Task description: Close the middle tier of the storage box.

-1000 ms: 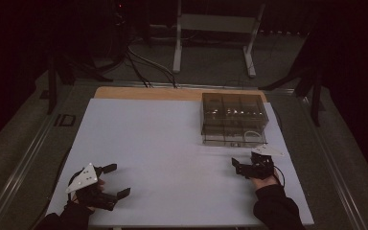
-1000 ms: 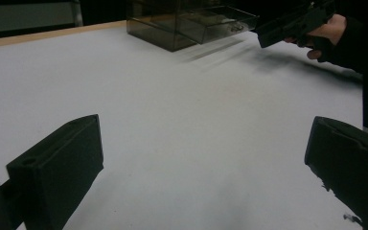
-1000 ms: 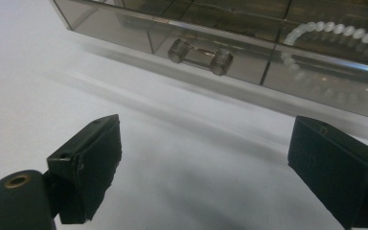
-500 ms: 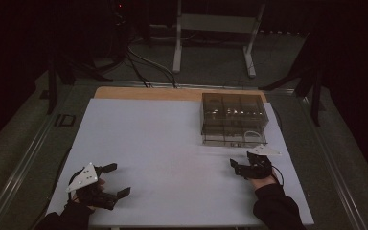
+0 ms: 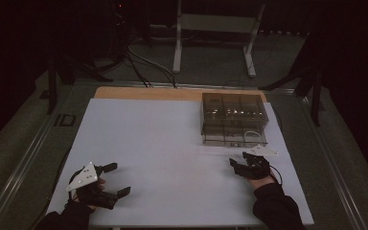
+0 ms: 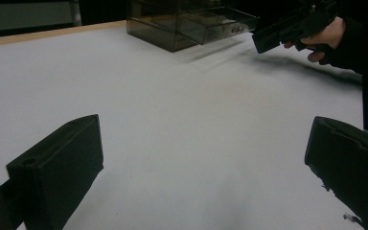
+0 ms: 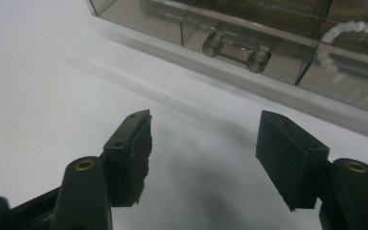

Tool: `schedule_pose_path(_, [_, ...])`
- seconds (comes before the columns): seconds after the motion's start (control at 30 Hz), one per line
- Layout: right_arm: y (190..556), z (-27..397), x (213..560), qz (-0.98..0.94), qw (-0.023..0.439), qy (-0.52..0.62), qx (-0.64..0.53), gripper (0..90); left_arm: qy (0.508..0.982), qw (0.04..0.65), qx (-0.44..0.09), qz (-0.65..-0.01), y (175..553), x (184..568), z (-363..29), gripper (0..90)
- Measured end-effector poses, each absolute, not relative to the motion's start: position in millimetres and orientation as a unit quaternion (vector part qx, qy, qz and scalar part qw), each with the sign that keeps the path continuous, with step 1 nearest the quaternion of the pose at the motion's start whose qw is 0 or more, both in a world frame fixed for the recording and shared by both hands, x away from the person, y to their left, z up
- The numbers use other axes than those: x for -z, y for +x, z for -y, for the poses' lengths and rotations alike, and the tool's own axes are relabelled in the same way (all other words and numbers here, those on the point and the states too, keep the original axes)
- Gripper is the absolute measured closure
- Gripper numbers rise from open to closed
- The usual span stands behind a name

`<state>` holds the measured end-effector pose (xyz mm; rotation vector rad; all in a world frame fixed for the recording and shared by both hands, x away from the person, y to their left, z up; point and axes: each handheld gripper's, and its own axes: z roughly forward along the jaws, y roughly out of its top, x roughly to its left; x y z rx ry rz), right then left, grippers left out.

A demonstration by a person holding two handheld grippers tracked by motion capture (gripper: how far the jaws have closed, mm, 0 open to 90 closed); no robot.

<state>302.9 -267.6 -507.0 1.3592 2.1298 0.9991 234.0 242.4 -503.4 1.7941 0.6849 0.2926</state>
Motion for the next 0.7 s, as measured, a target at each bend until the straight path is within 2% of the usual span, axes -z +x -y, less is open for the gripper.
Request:
schedule_pose_path(0.1, [303.3,265.9,507.2,-0.767,0.215,0.491,-0.355,40.7,0.763,0.564,-0.125,-0.292,233.1,503.0,-242.4,1.1])
schedule_pose_path(0.13, [303.0,265.2,507.3,-0.765,0.217,0.495,-0.351,46.3,0.762,0.565,-0.126,-0.291,232.7,502.4,-241.7,1.1])
schedule_pose_path(0.17, [303.0,265.2,507.3,-0.765,0.217,0.495,-0.351,46.3,0.762,0.565,-0.126,-0.291,232.7,502.4,-241.7,1.1])
schedule_pose_path(0.2, [302.0,265.8,506.3,-0.762,0.221,0.497,-0.351,51.9,0.763,0.563,-0.126,-0.290,232.5,502.3,-241.2,1.1])
schedule_pose_path(0.3, [301.2,266.4,505.0,-0.762,0.222,0.496,-0.351,55.3,0.763,0.563,-0.126,-0.291,232.5,502.4,-241.0,1.1])
schedule_pose_path(0.33, [301.0,266.3,504.1,-0.761,0.227,0.496,-0.350,59.4,0.763,0.563,-0.127,-0.291,232.3,502.1,-241.3,1.1])
schedule_pose_path(0.43, [300.5,265.4,503.7,-0.762,0.231,0.495,-0.347,63.2,0.763,0.563,-0.128,-0.290,232.2,502.0,-241.2,1.1])
schedule_pose_path(0.53, [299.1,264.5,502.6,-0.766,0.238,0.488,-0.344,71.0,0.764,0.562,-0.126,-0.290,232.7,502.3,-240.5,1.1])
schedule_pose_path(0.7, [298.7,265.9,501.2,-0.766,0.239,0.488,-0.345,76.5,0.764,0.563,-0.126,-0.291,232.4,502.2,-240.8,1.1])
